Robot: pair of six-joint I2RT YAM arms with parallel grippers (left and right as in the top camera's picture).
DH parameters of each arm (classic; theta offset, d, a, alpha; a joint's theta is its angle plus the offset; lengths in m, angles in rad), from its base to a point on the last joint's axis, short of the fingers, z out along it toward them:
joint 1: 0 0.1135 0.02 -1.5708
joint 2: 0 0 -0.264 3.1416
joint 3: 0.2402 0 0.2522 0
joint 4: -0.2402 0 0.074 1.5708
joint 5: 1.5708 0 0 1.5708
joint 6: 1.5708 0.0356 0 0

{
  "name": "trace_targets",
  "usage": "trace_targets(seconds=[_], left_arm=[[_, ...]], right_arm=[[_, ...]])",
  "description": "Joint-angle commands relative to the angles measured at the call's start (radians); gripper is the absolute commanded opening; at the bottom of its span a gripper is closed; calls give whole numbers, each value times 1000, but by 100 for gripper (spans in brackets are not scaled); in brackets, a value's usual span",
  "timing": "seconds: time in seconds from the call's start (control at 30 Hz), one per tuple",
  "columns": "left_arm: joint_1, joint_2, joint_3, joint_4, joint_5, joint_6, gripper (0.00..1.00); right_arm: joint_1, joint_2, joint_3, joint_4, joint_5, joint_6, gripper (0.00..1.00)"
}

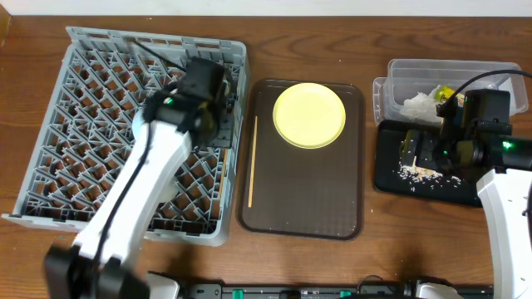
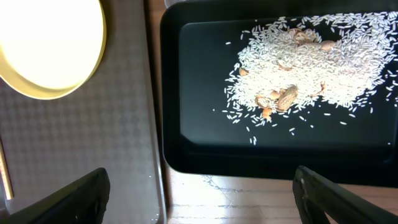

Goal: Sort waste into correct bins and load items into the dishwasher
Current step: 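Return the left gripper to the tray and grasp the second chopstick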

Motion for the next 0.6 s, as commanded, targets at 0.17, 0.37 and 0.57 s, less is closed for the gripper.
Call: trace_targets(seconds=[0.17,0.37,0.57], left_arm=[[-95,-34,5,8,87,-146,59],[-187,58,-31,29,80,-204,63],[-239,192,-31,52,-3,-248,63]], right_arm=[[-6,-8,14,1,5,8,92],[-6,-8,14,2,5,8,92],[-6,-8,14,2,5,8,92]])
